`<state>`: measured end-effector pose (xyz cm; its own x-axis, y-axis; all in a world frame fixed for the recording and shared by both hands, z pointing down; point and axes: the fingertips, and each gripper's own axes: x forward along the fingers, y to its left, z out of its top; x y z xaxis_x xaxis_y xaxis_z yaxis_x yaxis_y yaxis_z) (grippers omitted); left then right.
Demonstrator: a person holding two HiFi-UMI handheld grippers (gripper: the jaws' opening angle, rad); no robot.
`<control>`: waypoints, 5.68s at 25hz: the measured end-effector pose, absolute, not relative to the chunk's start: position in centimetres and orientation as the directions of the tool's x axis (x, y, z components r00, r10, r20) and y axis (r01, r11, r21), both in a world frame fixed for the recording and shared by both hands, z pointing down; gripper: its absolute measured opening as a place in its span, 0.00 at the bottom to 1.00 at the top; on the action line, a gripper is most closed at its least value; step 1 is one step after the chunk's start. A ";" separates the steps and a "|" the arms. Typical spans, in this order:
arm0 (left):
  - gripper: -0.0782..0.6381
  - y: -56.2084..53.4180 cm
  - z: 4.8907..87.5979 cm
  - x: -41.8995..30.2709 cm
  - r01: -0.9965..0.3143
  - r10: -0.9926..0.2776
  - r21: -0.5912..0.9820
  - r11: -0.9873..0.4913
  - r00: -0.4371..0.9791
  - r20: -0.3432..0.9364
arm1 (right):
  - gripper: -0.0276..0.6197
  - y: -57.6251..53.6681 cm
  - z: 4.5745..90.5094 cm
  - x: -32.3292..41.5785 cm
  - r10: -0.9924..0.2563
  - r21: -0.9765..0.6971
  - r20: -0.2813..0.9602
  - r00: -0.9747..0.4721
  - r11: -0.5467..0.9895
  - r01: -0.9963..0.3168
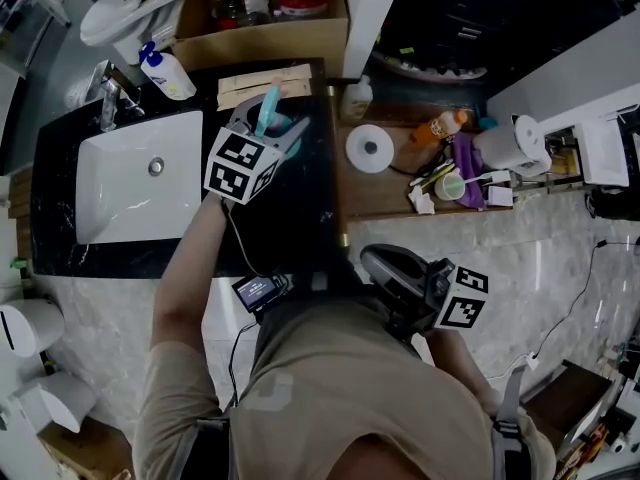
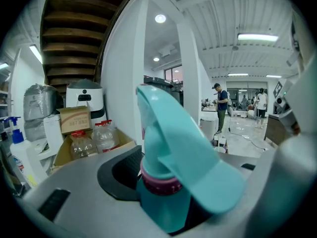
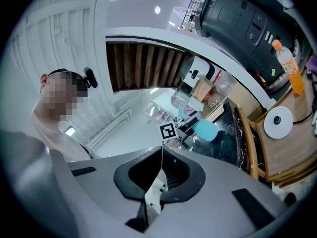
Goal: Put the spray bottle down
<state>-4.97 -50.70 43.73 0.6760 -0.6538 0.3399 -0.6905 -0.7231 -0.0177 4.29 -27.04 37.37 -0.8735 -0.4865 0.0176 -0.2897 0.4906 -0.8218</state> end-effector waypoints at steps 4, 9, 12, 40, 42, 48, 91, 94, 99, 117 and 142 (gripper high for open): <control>0.45 -51.7 44.3 -4.8 -0.701 -0.661 -0.020 -0.712 0.661 0.355 | 0.08 -27.9 37.6 4.6 -0.480 -0.826 0.022 -0.877 0.485 -0.286; 0.45 -52.9 44.9 -4.7 -0.716 -0.671 -0.012 -0.698 0.649 0.357 | 0.08 -28.7 37.8 4.9 -0.481 -0.833 0.027 -0.876 0.474 -0.286; 0.45 -53.4 45.0 -4.5 -0.719 -0.674 -0.006 -0.695 0.649 0.352 | 0.08 -28.9 38.1 5.1 -0.482 -0.834 0.035 -0.876 0.468 -0.291; 0.45 -55.4 44.5 -2.7 -0.714 -0.702 -0.066 -0.697 0.660 0.267 | 0.08 -29.7 39.2 5.5 -0.463 -0.842 0.058 -0.885 0.454 -0.293; 0.45 -55.2 44.6 -2.7 -0.702 -0.691 -0.071 -0.709 0.670 0.271 | 0.08 -29.7 39.2 5.5 -0.462 -0.842 0.058 -0.885 0.454 -0.292; 0.46 -54.5 44.5 -2.9 -0.681 -0.669 -0.063 -0.730 0.692 0.270 | 0.08 -29.5 39.3 5.2 -0.450 -0.841 0.057 -0.891 0.460 -0.286; 0.42 -50.4 45.9 -8.6 -0.719 -0.682 0.072 -0.691 0.681 0.265 | 0.08 -29.3 39.6 5.0 -0.413 -0.801 0.082 -0.907 0.514 -0.307; 0.46 -49.9 46.8 -8.4 -0.726 -0.681 0.075 -0.683 0.671 0.294 | 0.08 -30.3 39.3 5.2 -0.409 -0.782 0.082 -0.909 0.538 -0.313; 0.46 -50.0 47.9 -7.4 -0.730 -0.678 0.059 -0.681 0.659 0.324 | 0.08 -32.7 38.8 4.5 -0.382 -0.716 0.101 -0.919 0.613 -0.334; 0.45 -52.1 49.2 -8.3 -0.635 -0.574 0.063 -0.770 0.732 0.367 | 0.08 -34.0 39.7 4.6 -0.364 -0.706 0.137 -0.921 0.617 -0.348; 0.45 -53.2 48.7 -8.0 -0.491 -0.430 0.137 -0.861 0.844 0.320 | 0.08 -33.7 41.1 3.5 -0.337 -0.732 0.191 -0.922 0.576 -0.363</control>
<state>-7.99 -53.20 48.71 0.8442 -0.4302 0.3197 -0.4906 -0.8605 0.1374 3.47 -33.69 41.06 -0.9218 -0.3372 0.1911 -0.3626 0.5762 -0.7325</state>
